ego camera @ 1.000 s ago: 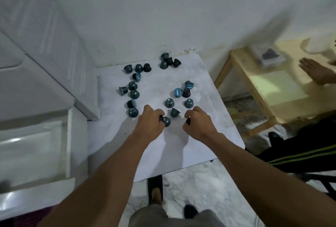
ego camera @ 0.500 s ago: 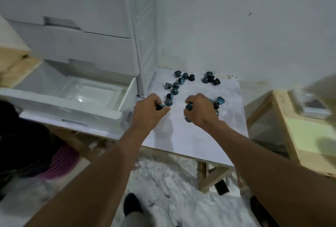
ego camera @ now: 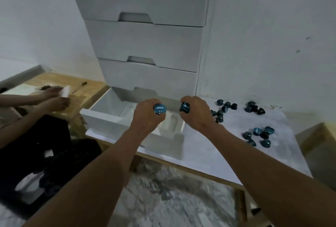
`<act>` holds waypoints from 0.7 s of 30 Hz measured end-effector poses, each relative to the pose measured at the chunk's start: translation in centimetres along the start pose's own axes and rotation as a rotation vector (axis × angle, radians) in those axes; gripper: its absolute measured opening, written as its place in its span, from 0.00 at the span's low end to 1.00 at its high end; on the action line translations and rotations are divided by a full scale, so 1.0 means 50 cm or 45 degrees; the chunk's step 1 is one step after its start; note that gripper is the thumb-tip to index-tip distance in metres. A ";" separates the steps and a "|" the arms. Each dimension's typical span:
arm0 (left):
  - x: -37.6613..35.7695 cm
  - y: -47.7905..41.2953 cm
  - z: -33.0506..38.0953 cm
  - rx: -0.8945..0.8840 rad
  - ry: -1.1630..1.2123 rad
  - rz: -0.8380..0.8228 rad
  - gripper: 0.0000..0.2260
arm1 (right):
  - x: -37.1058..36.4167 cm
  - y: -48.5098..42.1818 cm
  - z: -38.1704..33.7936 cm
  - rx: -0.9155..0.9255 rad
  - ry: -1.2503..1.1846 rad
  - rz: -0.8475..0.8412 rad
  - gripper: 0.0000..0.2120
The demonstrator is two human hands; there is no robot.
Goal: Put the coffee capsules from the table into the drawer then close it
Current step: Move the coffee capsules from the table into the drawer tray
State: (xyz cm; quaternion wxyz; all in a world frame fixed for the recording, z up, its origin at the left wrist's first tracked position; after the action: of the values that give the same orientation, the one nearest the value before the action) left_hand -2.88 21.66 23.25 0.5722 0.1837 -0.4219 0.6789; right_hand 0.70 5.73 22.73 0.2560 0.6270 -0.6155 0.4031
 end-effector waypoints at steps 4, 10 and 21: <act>0.055 -0.007 -0.084 -0.037 -0.035 -0.078 0.14 | -0.068 -0.010 -0.067 -0.029 -0.011 -0.021 0.18; 0.068 -0.047 -0.196 -0.036 -0.011 -0.201 0.14 | -0.156 -0.061 -0.119 -0.084 -0.041 -0.062 0.10; -0.064 -0.206 -0.380 0.020 -0.065 -0.618 0.18 | -0.375 -0.252 -0.073 -0.174 0.071 -0.380 0.06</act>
State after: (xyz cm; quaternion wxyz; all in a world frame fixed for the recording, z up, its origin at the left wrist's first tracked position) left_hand 12.02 34.42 13.70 0.7063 0.3013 -0.3745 0.5197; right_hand 13.91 20.72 11.52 0.3720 0.6813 -0.5341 0.3349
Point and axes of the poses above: each hand's wrist, its own y-axis away from the middle knuckle, its own x-axis out of the back of the hand, z = x × y, the point moved 10 cm from there along -y, towards the middle knuckle, and after that the axes turned 10 degrees about -x, right-handed, at the moved point
